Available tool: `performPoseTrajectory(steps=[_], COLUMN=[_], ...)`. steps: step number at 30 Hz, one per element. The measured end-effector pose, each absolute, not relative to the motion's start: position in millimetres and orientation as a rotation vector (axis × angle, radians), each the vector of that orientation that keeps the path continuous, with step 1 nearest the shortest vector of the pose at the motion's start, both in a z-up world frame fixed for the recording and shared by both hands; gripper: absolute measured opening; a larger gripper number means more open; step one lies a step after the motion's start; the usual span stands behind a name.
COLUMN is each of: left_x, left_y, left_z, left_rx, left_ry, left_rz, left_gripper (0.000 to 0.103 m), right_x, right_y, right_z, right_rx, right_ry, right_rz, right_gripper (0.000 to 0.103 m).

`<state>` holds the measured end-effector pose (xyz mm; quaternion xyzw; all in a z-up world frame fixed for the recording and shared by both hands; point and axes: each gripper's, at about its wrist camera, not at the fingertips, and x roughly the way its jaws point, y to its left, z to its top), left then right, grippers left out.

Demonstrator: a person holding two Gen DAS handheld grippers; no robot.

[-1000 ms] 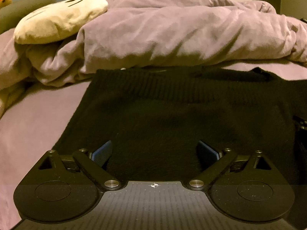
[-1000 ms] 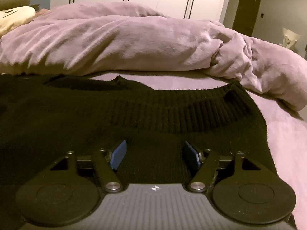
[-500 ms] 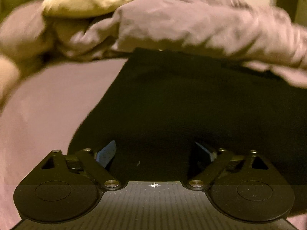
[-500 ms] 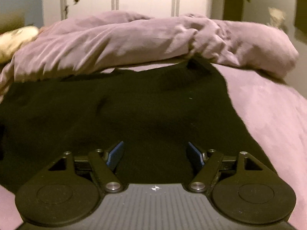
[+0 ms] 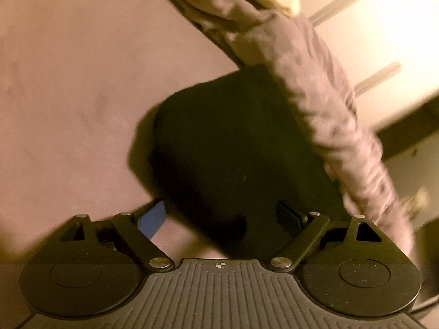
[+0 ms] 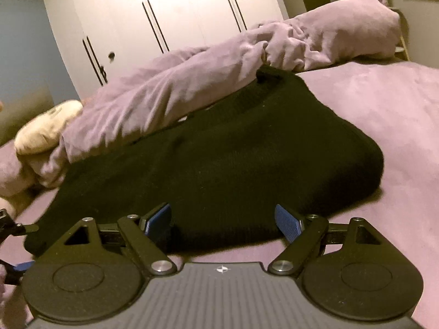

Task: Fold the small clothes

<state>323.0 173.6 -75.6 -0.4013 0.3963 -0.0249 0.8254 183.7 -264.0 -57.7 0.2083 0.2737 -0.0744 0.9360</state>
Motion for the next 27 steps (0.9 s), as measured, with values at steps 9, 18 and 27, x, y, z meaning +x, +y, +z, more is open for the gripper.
performPoseTrajectory(steps=[9, 18, 27], left_x=[354, 358, 378], left_y=[177, 181, 191], left_z=[-94, -103, -112], left_rx=[-1.034, -1.097, -1.148], left_ry=[0.832, 0.796, 0.841], left_rz=[-0.030, -0.113, -0.122], left_gripper=[0.030, 0.075, 0.038], right_x=[179, 233, 305], right_y=[-276, -249, -189], right_z=[-58, -40, -35], right_rx=[0.517, 0.400, 0.252], right_ry=[0.532, 0.481, 0.487], right_rz=[-0.154, -0.083, -0.029], right_gripper=[0.083, 0.027, 0.026])
